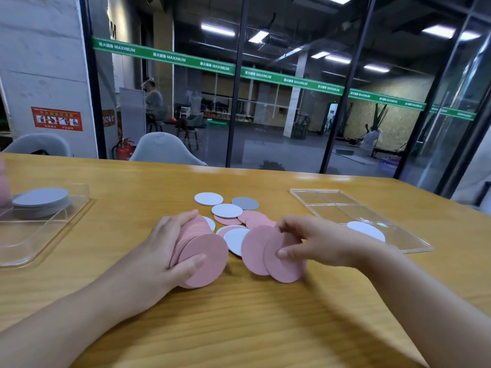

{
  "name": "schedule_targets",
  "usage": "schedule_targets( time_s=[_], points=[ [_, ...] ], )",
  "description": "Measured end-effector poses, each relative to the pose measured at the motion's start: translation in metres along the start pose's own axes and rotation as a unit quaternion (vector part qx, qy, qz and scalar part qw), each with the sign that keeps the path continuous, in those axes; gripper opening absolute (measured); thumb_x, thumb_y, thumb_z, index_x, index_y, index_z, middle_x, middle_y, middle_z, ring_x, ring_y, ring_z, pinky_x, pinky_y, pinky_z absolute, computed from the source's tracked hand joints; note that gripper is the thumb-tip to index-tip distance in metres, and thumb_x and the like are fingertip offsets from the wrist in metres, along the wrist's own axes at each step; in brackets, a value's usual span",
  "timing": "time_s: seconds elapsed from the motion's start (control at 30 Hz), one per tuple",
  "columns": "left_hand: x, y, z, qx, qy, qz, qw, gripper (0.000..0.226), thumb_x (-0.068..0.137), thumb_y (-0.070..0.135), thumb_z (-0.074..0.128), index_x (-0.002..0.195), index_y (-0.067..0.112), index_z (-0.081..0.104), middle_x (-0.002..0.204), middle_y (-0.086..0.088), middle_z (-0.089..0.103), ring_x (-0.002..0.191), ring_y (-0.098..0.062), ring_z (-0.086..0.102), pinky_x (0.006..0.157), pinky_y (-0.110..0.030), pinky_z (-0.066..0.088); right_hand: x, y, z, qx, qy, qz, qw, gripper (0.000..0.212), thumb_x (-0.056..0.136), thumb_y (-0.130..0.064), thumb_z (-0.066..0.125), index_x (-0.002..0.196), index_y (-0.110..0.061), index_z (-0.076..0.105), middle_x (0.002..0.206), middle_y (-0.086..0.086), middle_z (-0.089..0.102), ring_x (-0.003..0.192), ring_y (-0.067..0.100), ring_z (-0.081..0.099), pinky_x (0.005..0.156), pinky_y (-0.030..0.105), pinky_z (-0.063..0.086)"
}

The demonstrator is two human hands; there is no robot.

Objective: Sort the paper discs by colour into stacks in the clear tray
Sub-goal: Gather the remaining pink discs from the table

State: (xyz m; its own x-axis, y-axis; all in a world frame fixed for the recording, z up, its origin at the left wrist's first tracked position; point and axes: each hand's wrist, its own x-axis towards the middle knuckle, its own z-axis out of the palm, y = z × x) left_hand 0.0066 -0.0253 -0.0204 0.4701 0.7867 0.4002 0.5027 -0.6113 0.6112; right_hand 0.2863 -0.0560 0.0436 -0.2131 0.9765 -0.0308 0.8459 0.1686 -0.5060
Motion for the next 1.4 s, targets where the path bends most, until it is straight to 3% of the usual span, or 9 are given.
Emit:
schedule_targets(
  time_s=[0.1, 0.2, 0.3, 0.47, 0.7, 0.9, 1.03, 1.17, 1.4],
  points=[
    [0.0, 0.001, 0.002, -0.01, 0.005, 0.001, 1.0, 0.063, 0.068, 0.078, 0.045, 0.121, 0.063, 0.015, 0.121, 0.046, 0.019, 0.112, 0.027, 0.027, 0.084, 0.006, 0.025, 0.0, -0.012, 0.008, 0.063, 0.016, -0.054, 0.996, 0.01, 0.086, -0.015, 0.066, 0.087, -0.023, 0.061, 0.074, -0.017, 0.058, 0.066, -0.003, 0.051, 0.065, 0.012, 0.042],
    [0.001, 0.001, 0.003, -0.023, 0.005, -0.005, 1.0, 0.064, 0.068, 0.081, 0.041, 0.123, 0.06, 0.016, 0.122, 0.044, 0.018, 0.112, 0.029, 0.025, 0.086, 0.006, 0.025, 0.0, -0.021, 0.019, 0.081, 0.046, -0.085, 0.992, 0.006, 0.084, -0.017, 0.068, 0.083, -0.019, 0.063, 0.072, -0.016, 0.06, 0.065, -0.001, 0.051, 0.065, 0.017, 0.043],
    [0.002, 0.0, 0.003, -0.028, -0.005, -0.006, 1.0, 0.072, 0.059, 0.086, 0.036, 0.123, 0.061, 0.015, 0.122, 0.047, 0.015, 0.112, 0.031, 0.022, 0.084, 0.007, 0.023, 0.003, -0.026, 0.034, 0.086, 0.111, -0.096, 0.985, 0.012, 0.08, -0.022, 0.073, 0.08, -0.016, 0.062, 0.074, -0.009, 0.06, 0.063, 0.002, 0.048, 0.064, 0.02, 0.041],
    [0.001, 0.001, 0.003, -0.035, -0.001, -0.006, 0.999, 0.07, 0.066, 0.082, 0.039, 0.127, 0.057, 0.015, 0.124, 0.042, 0.018, 0.111, 0.031, 0.023, 0.085, 0.007, 0.024, 0.009, -0.035, 0.053, 0.085, 0.187, -0.114, 0.972, 0.026, 0.073, -0.025, 0.079, 0.074, -0.026, 0.054, 0.061, -0.024, 0.052, 0.058, 0.001, 0.042, 0.056, 0.015, 0.032],
    [0.001, 0.004, 0.005, -0.043, -0.021, -0.006, 0.999, 0.088, 0.047, 0.097, 0.035, 0.124, 0.06, 0.014, 0.121, 0.044, 0.017, 0.115, 0.027, 0.024, 0.087, 0.006, 0.023, 0.005, -0.042, 0.062, 0.095, 0.196, -0.158, 0.963, 0.027, 0.083, -0.013, 0.07, 0.077, -0.031, 0.051, 0.078, -0.014, 0.061, 0.076, 0.007, 0.059, 0.068, 0.015, 0.047],
    [0.0, 0.005, 0.006, -0.012, -0.026, -0.006, 1.0, 0.079, 0.061, 0.075, 0.049, 0.127, 0.059, 0.009, 0.125, 0.044, 0.013, 0.112, 0.026, 0.027, 0.086, 0.004, 0.027, 0.006, -0.035, 0.052, -0.012, 0.205, -0.251, 0.946, 0.003, 0.085, -0.025, 0.063, 0.088, -0.026, 0.064, 0.085, -0.021, 0.054, 0.077, -0.001, 0.054, 0.065, 0.01, 0.039],
    [-0.001, 0.005, 0.005, -0.004, -0.033, -0.016, 0.999, 0.073, 0.08, 0.055, 0.058, 0.134, 0.054, 0.008, 0.123, 0.039, 0.017, 0.109, 0.025, 0.03, 0.085, 0.001, 0.029, 0.02, 0.005, 0.036, -0.093, 0.253, -0.156, 0.95, 0.015, 0.091, -0.031, 0.057, 0.103, -0.024, 0.063, 0.094, -0.02, 0.051, 0.092, 0.0, 0.05, 0.077, 0.018, 0.036],
    [-0.001, 0.002, 0.004, 0.005, -0.043, -0.011, 0.999, 0.076, 0.08, 0.058, 0.057, 0.139, 0.051, 0.008, 0.124, 0.045, 0.01, 0.11, 0.025, 0.029, 0.086, -0.003, 0.03, 0.028, 0.048, 0.026, -0.109, 0.225, 0.039, 0.967, 0.053, 0.09, -0.04, 0.056, 0.138, -0.019, 0.041, 0.135, -0.005, 0.046, 0.13, 0.013, 0.035, 0.104, 0.025, 0.03],
    [-0.001, 0.005, 0.002, 0.011, -0.051, -0.01, 0.999, 0.077, 0.059, 0.08, 0.04, 0.124, 0.064, 0.003, 0.125, 0.047, 0.007, 0.112, 0.026, 0.026, 0.086, 0.0, 0.029, 0.04, 0.05, 0.035, -0.009, 0.149, 0.103, 0.983, 0.096, 0.071, -0.064, 0.065, 0.146, -0.018, 0.027, 0.146, 0.0, 0.039, 0.131, 0.016, 0.04, 0.105, 0.033, 0.035]
  ],
)
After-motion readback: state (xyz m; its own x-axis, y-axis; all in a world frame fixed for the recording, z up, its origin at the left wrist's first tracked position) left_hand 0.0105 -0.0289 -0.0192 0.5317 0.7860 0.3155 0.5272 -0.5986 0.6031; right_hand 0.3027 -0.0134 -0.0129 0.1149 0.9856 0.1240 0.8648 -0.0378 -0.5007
